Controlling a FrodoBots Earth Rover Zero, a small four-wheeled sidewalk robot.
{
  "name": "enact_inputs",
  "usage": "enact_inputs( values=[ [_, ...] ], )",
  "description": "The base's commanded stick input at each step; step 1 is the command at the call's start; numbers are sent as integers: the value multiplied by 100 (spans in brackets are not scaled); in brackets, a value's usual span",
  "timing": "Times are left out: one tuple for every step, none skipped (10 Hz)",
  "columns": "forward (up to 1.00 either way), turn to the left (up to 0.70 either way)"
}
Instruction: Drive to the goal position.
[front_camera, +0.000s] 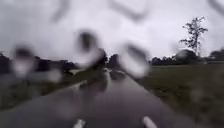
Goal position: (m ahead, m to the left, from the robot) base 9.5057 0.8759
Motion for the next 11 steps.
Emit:
enact_inputs(
  values=[
    [85,0],
    [85,0],
    [85,0],
    [85,0],
    [85,0],
    [85,-25],
    [85,-10],
    [85,-4],
    [85,0],
    [85,0],
    [85,0]
  ],
)
